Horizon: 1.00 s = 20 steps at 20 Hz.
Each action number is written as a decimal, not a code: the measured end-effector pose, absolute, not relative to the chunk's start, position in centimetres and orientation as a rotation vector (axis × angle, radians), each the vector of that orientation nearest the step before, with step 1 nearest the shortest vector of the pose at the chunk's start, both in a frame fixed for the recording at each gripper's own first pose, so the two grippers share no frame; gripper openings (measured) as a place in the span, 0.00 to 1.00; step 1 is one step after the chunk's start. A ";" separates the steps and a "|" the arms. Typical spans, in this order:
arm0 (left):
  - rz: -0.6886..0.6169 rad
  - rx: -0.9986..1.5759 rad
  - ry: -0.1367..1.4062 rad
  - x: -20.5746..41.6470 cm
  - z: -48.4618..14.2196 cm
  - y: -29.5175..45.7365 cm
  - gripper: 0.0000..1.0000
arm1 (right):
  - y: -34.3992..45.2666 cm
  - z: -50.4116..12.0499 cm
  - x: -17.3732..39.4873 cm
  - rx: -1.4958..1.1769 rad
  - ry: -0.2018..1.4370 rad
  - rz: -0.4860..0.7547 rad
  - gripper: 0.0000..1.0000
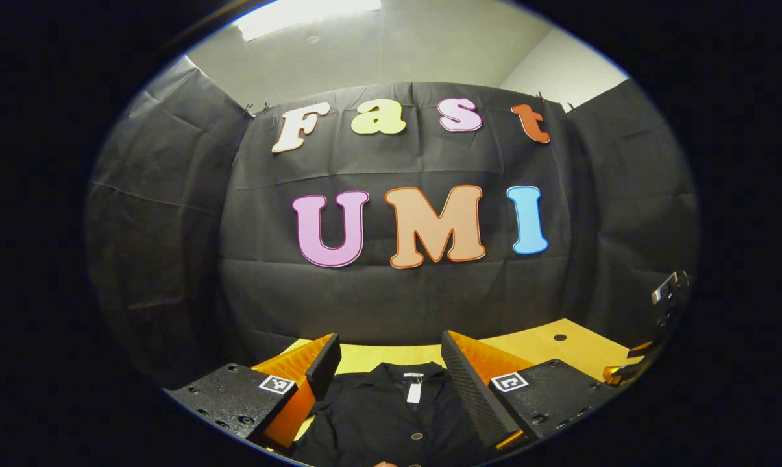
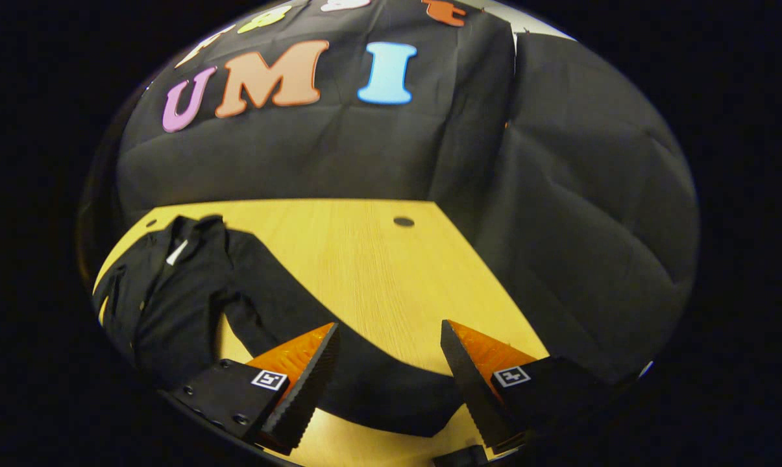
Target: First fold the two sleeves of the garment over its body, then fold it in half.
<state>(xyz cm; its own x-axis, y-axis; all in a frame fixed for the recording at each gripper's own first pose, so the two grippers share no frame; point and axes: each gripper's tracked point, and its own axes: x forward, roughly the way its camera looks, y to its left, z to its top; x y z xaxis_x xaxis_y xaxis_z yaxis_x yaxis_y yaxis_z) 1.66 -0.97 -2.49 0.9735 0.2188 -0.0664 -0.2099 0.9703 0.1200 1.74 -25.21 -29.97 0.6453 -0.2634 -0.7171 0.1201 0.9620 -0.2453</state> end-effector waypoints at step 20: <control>0.243 0.125 0.136 2.6 -4.8 -1.1 0.96 | -20.6 -31.3 1.8 0.199 0.997 -0.175 0.08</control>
<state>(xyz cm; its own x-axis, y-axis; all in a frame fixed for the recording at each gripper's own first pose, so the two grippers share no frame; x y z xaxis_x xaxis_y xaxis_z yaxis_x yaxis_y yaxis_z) 2.55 -1.13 -4.77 0.9614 0.2480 -0.1191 -0.2311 0.9629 0.1390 1.82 -20.63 -31.29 0.5320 -0.0545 -0.8450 0.2359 0.9680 0.0861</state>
